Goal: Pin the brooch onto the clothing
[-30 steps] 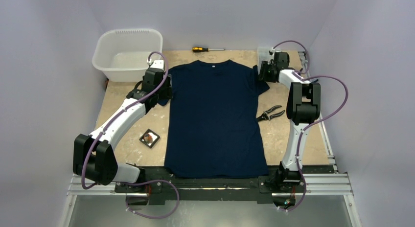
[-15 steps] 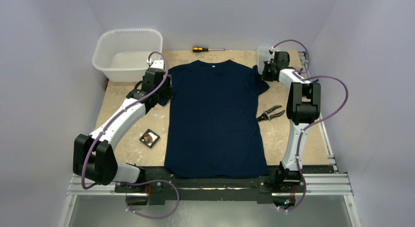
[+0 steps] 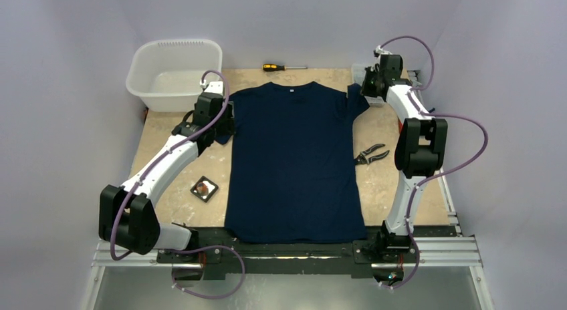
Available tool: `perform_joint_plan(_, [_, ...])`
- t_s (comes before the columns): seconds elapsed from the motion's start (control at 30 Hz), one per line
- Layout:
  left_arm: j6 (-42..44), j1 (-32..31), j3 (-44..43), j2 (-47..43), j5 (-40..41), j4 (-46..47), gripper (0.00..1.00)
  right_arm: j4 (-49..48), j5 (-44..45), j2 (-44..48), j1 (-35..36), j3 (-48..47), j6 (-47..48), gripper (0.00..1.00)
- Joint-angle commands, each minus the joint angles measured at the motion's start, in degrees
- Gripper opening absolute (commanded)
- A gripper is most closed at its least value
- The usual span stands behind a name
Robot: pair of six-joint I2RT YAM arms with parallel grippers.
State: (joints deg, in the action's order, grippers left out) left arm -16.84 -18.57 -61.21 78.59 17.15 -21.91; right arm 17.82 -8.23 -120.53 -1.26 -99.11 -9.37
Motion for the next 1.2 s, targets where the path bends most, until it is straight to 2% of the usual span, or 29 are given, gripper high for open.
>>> perform_joint_plan(0.0, [1.02,-0.24,-0.05,-2.33,-0.01,1.82,0.63,2.49,5.48,3.53,0.03,-2.31,-2.63,0.0])
perform_joint_plan(0.43, [1.06,-0.24,0.1,-2.41,-0.1,1.95,0.63,7.21,22.36,2.12,-0.67,1.13,-9.5,0.0])
perform_joint_plan(0.77, [1.01,-0.24,0.13,-2.12,-0.17,2.03,0.63,7.5,28.75,3.62,-1.36,8.05,-15.3,0.0])
perform_joint_plan(1.07, [0.98,-0.24,0.18,-1.69,-0.8,2.14,0.63,6.08,30.19,5.22,-2.76,12.96,-17.45,0.0])
perform_joint_plan(1.1, [1.01,-0.24,0.2,-1.68,-0.8,2.14,0.63,6.08,30.13,5.31,-2.8,12.98,-17.36,0.05])
perform_joint_plan(1.17, [1.01,-0.24,0.21,-1.68,-0.79,2.13,0.63,6.13,29.91,5.83,-2.96,12.98,-16.99,0.32])
